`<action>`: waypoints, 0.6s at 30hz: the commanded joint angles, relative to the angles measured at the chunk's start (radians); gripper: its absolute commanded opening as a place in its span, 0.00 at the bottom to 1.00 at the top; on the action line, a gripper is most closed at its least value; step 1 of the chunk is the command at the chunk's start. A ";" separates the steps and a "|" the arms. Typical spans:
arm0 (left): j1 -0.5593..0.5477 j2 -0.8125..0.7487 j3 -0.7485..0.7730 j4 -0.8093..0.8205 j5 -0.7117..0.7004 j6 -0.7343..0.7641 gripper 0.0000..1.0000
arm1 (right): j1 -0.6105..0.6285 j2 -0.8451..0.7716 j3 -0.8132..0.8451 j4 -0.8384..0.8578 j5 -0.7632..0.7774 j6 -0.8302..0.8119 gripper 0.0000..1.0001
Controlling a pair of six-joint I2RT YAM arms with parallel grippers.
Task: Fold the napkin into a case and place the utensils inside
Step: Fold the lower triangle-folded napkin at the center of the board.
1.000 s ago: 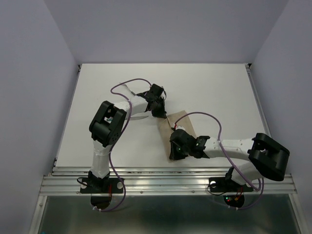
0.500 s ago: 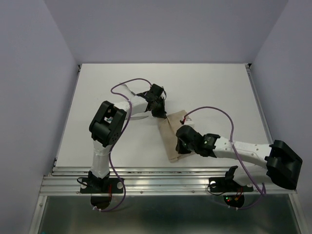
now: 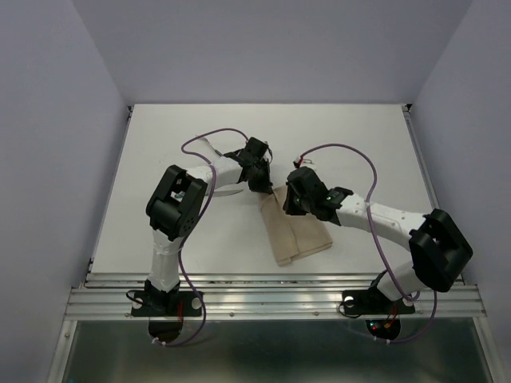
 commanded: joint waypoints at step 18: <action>-0.005 -0.025 -0.028 -0.100 -0.045 0.012 0.03 | -0.121 0.318 0.161 0.197 -0.098 -0.039 0.09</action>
